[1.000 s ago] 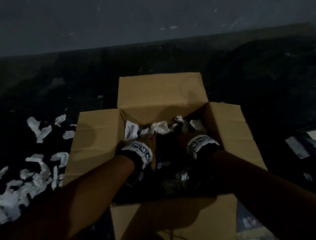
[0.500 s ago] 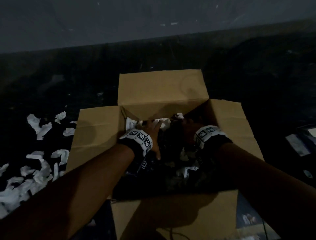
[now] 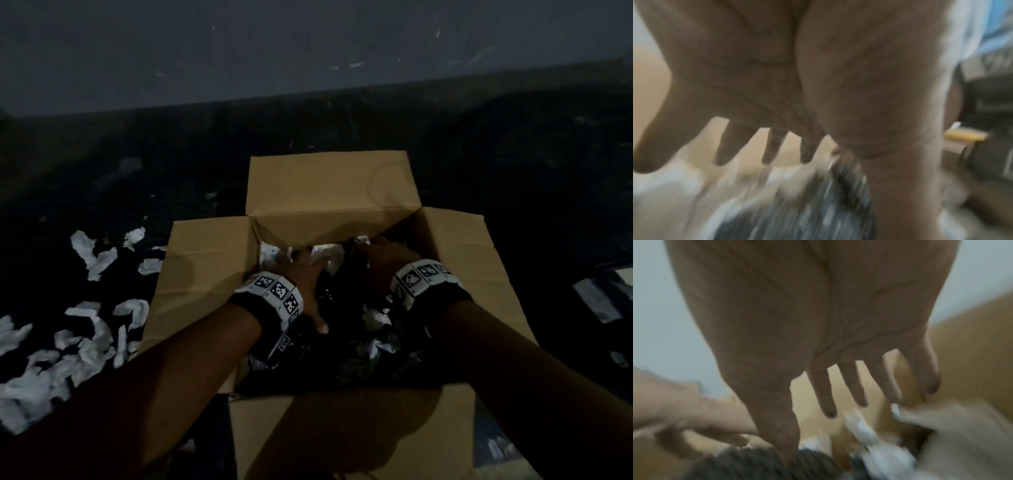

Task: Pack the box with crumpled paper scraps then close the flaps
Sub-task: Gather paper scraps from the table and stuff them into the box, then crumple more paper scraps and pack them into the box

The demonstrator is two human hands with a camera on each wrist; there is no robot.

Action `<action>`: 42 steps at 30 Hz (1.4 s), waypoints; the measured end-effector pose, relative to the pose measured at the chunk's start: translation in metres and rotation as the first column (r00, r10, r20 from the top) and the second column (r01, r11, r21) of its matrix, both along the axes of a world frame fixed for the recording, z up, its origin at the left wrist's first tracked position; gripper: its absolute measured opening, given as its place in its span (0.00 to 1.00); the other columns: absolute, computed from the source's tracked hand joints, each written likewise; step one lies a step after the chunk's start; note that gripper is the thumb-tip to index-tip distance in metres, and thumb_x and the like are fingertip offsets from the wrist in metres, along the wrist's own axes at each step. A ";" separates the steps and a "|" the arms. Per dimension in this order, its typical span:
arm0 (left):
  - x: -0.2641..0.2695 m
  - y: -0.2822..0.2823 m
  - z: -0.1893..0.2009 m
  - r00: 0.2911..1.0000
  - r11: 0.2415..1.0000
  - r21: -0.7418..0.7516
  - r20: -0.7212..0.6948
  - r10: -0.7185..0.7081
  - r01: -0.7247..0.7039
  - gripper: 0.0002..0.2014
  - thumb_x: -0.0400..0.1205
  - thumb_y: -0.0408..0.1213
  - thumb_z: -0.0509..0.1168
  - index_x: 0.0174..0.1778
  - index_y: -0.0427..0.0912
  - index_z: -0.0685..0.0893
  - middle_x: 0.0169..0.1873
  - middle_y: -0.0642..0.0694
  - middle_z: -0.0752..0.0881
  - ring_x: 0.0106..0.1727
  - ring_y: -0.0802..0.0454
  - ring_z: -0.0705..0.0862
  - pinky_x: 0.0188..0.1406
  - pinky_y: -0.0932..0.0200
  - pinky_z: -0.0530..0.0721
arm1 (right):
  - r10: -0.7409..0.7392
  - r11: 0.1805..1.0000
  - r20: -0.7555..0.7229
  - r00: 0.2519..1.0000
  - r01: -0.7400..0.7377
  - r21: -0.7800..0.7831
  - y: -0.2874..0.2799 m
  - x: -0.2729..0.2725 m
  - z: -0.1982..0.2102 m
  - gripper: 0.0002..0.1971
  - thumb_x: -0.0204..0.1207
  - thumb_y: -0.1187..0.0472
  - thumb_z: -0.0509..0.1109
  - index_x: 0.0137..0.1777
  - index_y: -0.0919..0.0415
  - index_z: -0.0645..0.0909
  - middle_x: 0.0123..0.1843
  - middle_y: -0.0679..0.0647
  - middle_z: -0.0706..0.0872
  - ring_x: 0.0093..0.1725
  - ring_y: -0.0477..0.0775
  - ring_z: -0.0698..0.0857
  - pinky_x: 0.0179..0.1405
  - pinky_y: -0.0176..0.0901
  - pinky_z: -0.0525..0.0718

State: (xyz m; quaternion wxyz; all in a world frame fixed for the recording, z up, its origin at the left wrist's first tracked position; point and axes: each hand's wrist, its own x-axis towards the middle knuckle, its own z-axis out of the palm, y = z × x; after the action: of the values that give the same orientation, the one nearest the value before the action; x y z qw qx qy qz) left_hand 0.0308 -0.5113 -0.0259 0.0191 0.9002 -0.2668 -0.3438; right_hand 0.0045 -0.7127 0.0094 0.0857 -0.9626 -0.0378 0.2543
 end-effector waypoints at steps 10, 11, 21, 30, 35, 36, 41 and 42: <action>-0.034 0.052 0.059 0.888 0.859 -0.509 0.369 0.274 -0.054 0.46 0.74 0.55 0.75 0.86 0.50 0.62 0.82 0.45 0.66 0.78 0.42 0.71 0.75 0.49 0.74 | -0.032 0.990 0.338 0.941 -0.018 0.142 0.039 -0.033 0.031 0.38 0.75 0.35 0.60 0.83 0.49 0.59 0.85 0.56 0.58 0.83 0.62 0.58 0.77 0.62 0.66; -0.040 0.063 0.061 0.873 0.841 -0.538 0.380 0.306 -0.060 0.44 0.76 0.52 0.75 0.86 0.50 0.63 0.82 0.46 0.66 0.78 0.43 0.71 0.73 0.52 0.73 | -0.022 0.985 0.383 0.924 -0.045 0.165 0.050 -0.037 0.034 0.38 0.74 0.35 0.59 0.83 0.49 0.59 0.84 0.56 0.60 0.82 0.62 0.60 0.75 0.62 0.69; -0.104 0.228 0.051 0.724 0.745 -0.610 0.382 0.574 -0.268 0.40 0.74 0.56 0.70 0.83 0.51 0.68 0.81 0.47 0.67 0.79 0.45 0.72 0.73 0.46 0.79 | 0.154 0.920 0.497 0.854 -0.308 0.245 0.218 -0.054 0.040 0.35 0.76 0.44 0.66 0.82 0.48 0.60 0.84 0.55 0.60 0.81 0.63 0.61 0.78 0.60 0.66; -0.170 0.403 0.003 0.586 0.616 -0.607 0.285 0.759 -0.502 0.44 0.71 0.62 0.70 0.82 0.51 0.69 0.78 0.44 0.70 0.77 0.44 0.74 0.73 0.44 0.79 | 0.272 0.812 0.460 0.845 -0.458 0.361 0.402 -0.090 -0.006 0.34 0.75 0.44 0.67 0.82 0.47 0.62 0.85 0.54 0.59 0.82 0.60 0.60 0.75 0.59 0.71; -0.201 0.482 -0.054 0.474 0.504 -0.455 0.188 0.860 -0.734 0.49 0.69 0.66 0.68 0.86 0.55 0.61 0.86 0.37 0.54 0.86 0.31 0.54 0.78 0.27 0.67 | 0.235 0.873 0.307 0.922 -0.339 0.350 0.464 -0.115 -0.075 0.42 0.72 0.43 0.69 0.84 0.46 0.53 0.87 0.56 0.46 0.85 0.63 0.49 0.77 0.61 0.67; -0.205 0.494 -0.067 0.420 0.440 -0.395 0.142 0.896 -0.806 0.50 0.72 0.63 0.72 0.87 0.57 0.56 0.87 0.38 0.48 0.87 0.31 0.47 0.78 0.24 0.63 | 0.183 0.902 0.245 0.952 -0.262 0.343 0.470 -0.120 -0.092 0.45 0.72 0.43 0.69 0.85 0.46 0.50 0.87 0.57 0.42 0.85 0.65 0.46 0.78 0.63 0.65; -0.211 0.524 -0.109 0.307 0.286 -0.191 -0.091 0.947 -0.939 0.60 0.72 0.67 0.72 0.87 0.57 0.34 0.85 0.45 0.28 0.86 0.36 0.32 0.82 0.23 0.51 | -0.178 0.941 -0.019 0.984 0.176 0.290 0.493 -0.146 -0.154 0.48 0.76 0.42 0.65 0.84 0.48 0.33 0.84 0.61 0.29 0.83 0.69 0.33 0.82 0.65 0.48; -0.209 0.523 -0.114 0.338 0.308 -0.206 -0.126 0.933 -0.929 0.60 0.74 0.64 0.73 0.87 0.56 0.33 0.85 0.44 0.27 0.86 0.36 0.31 0.81 0.24 0.50 | -0.204 0.931 -0.049 0.978 0.210 0.299 0.499 -0.149 -0.160 0.48 0.77 0.42 0.64 0.84 0.48 0.31 0.84 0.61 0.28 0.82 0.68 0.31 0.82 0.63 0.45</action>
State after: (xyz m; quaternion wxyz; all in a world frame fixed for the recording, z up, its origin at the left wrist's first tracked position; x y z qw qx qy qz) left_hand -0.1778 0.0120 -0.1398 0.3203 0.8821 0.2603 -0.2272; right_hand -0.1449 -0.2136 -0.1505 0.2584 -0.9345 0.0261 0.2432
